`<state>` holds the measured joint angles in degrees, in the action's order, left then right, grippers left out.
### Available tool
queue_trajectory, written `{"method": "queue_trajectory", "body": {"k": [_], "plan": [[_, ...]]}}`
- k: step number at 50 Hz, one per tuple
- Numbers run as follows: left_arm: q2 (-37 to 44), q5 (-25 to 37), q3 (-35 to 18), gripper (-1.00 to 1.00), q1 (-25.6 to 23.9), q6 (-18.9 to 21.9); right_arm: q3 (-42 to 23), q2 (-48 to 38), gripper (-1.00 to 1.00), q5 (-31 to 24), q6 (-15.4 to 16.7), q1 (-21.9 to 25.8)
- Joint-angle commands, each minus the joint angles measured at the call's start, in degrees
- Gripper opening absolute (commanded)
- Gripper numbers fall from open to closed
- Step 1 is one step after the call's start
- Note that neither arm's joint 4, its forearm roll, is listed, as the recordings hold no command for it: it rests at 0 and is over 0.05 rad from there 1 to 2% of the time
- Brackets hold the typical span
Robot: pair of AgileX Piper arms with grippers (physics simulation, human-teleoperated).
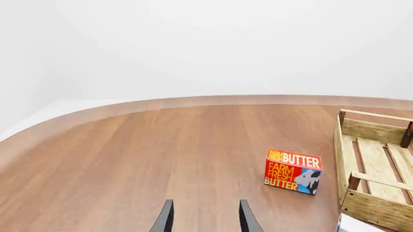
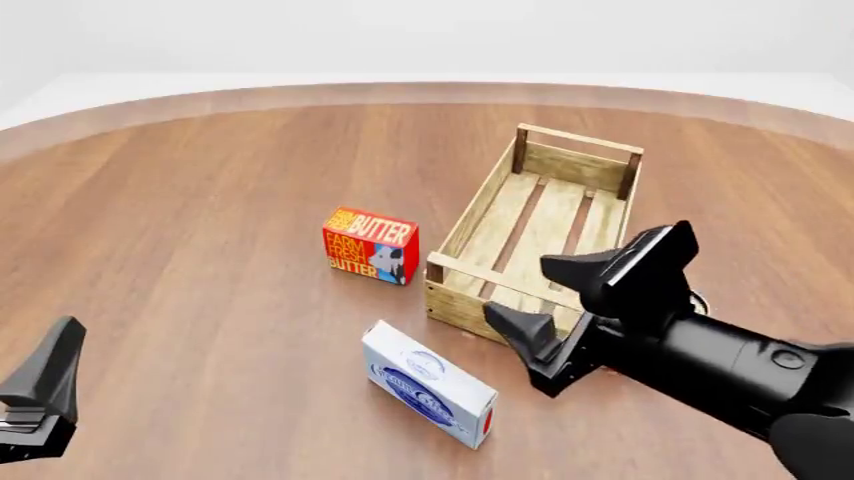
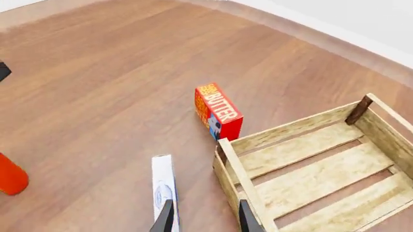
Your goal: Pick up the ketchup, and put it in the wooden tray.
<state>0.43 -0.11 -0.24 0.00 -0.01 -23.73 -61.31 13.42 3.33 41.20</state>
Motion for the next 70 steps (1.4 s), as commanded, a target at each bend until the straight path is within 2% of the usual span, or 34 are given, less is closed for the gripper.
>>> {"method": "queue_trajectory", "body": {"k": [1,9,22,43,70], "plan": [[0.0,0.0,0.0,1.0,-0.01,0.01,-3.44,-7.5,1.0,2.74,-0.6,6.82],[0.0,0.0,0.0,1.0,0.02,-0.01,-6.7,-12.32,1.0,3.94,-0.78,12.78],[0.0,0.0,0.0,1.0,0.01,0.0,-10.68,-17.56,1.0,4.34,-1.07,18.58],[0.75,-0.18,-0.59,1.0,-0.19,-0.01,-21.08,-29.98,1.0,3.32,-2.35,29.86],[1.05,-0.46,-0.62,1.0,-0.19,-0.01,-29.19,-39.1,1.0,3.41,-2.95,37.35]]}}
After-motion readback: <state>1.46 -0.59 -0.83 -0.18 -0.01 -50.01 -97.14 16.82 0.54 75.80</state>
